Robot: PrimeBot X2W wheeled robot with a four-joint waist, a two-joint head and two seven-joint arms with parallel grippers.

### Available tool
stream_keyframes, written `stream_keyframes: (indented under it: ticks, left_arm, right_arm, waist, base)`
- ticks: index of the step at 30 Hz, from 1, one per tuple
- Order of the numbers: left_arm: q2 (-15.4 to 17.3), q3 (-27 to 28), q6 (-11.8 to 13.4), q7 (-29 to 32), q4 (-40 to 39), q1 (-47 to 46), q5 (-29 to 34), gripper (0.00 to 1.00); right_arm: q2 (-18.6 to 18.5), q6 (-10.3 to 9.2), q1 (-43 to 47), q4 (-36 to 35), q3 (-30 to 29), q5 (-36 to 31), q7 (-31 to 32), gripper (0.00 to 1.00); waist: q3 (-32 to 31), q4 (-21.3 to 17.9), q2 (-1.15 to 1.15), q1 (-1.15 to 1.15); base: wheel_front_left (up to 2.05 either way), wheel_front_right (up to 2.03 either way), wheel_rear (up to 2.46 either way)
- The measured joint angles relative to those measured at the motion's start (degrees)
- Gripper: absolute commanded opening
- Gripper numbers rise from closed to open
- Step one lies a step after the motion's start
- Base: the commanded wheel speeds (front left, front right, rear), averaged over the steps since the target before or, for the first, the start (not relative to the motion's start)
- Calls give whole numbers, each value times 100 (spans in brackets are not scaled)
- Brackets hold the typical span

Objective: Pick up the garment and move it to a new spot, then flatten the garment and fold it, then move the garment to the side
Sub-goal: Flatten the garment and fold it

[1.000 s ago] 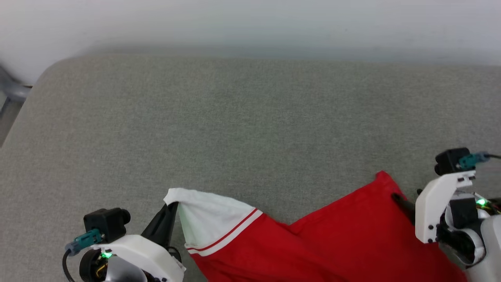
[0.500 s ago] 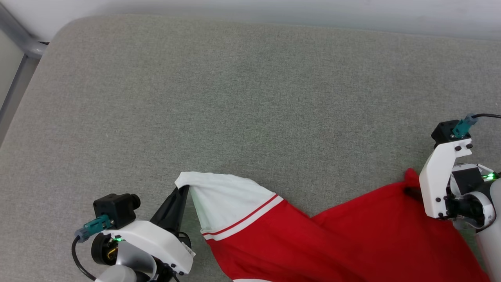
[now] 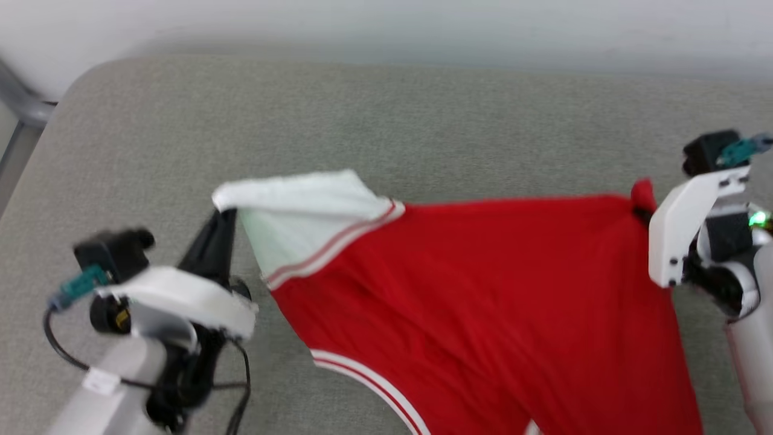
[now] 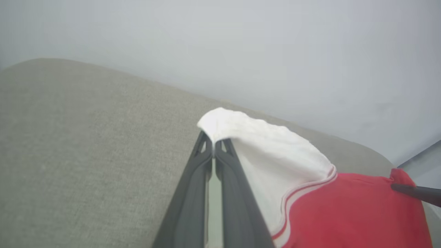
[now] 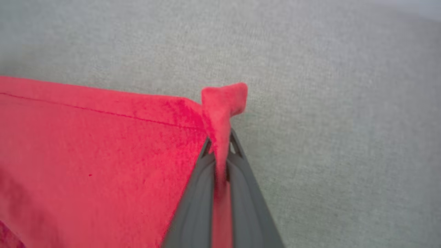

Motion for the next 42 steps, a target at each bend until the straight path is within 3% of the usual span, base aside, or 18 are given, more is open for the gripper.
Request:
stream_keyframes:
  ticks: [5, 11, 18, 27, 35, 42]
  left_arm:
    - [75, 181, -133, 82, 344, -1034, 62, 0]
    - [71, 382, -508, 56, 1022, -2478, 114, 0]
    - [25, 435, -864, 78, 2137, -4365, 309, 0]
    - [179, 584, -1263, -66, 3363, -6462, 528, 0]
    - [181, 567, -1495, -115, 4106, -7302, 603, 0]
    - [-53, 516, -1694, -142, 4633, -7215, 397, 0]
  right_arm:
    - [234, 0, -582, -5, -348, -404, -715, 0]
    - [566, 1, -1525, 80, -760, -751, -1439, 0]
    - [811, 1, -2922, 322, -1247, -1035, -1916, 0]
    - [965, 3, -4751, 905, -1463, -1225, -2471, 0]
    - [1009, 3, -5565, 1575, -1426, -1228, -2786, 0]
    - [917, 2, -5670, 2383, -1137, -1071, -3003, 0]
  waist:
    - [-62, -213, 0, 0]
    - [81, -390, 0, 0]
    - [466, -486, 0, 0]
    - [1109, -632, 0, 0]
    - [1816, -665, 0, 0]
    - [2266, -534, 0, 1]
  base:
    - [0, 0, 0]
    - [0, 0, 0]
    - [0, 0, 0]
    - [0, 0, 0]
    - [0, 0, 0]
    - [0, 0, 0]
